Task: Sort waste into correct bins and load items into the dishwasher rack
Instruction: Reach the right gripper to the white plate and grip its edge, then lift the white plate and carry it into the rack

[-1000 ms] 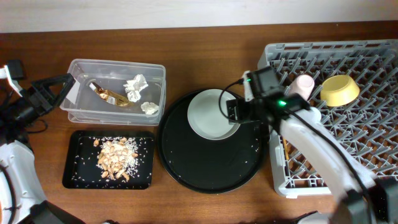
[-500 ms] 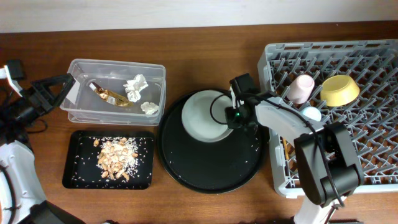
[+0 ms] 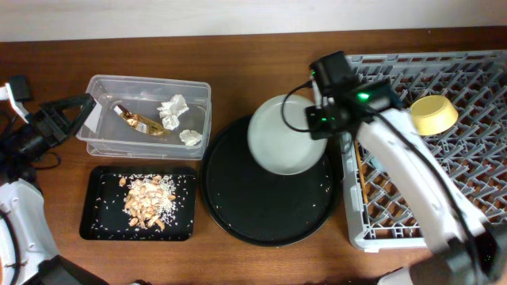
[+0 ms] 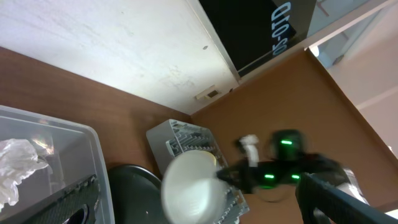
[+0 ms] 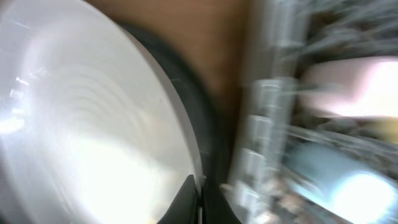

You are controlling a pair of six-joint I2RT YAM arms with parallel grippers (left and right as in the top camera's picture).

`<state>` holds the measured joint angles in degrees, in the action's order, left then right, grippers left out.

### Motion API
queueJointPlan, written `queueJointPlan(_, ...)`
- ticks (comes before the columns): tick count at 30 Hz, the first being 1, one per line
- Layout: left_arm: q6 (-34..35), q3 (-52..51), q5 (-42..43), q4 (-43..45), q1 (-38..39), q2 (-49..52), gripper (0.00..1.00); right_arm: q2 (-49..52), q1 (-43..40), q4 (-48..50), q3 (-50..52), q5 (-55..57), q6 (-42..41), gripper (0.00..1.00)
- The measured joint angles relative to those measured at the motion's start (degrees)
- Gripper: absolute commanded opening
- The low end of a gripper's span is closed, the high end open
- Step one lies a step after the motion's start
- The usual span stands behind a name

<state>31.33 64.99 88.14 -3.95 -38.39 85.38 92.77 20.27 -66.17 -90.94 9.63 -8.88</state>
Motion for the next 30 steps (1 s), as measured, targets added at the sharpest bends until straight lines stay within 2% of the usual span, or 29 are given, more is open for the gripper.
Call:
queueJointPlan(3,0.00,0.00,0.02,-0.02,0.00,0.00,0.99,-5.77,-0.87,-7.91,-0.79,10.25,0.31,0.04)
queueJointPlan(7,0.00,0.00,0.02,-0.02,0.00,0.00,0.99,-11.34,-6.10,-16.55,-0.79,24.22,1.22,0.04)
queueJointPlan(11,0.00,0.00,0.02,-0.02,0.00,0.00,0.99,-14.10,-12.26,-19.43,-0.79,33.64,5.25,0.04)
queueJointPlan(14,0.00,0.00,0.02,-0.02,0.00,0.00,0.99,-14.21,-16.37,-17.38,-0.76,37.33,11.58,0.04)
queueJointPlan(21,0.00,0.00,0.02,-0.02,0.00,0.00,0.99,-10.91,-24.11,-5.95,-0.79,40.00,25.83,0.04)
queueJointPlan(30,0.00,0.00,0.02,-0.02,0.00,0.00,0.99,-3.43,-28.76,0.26,-0.79,40.04,32.83,0.04)
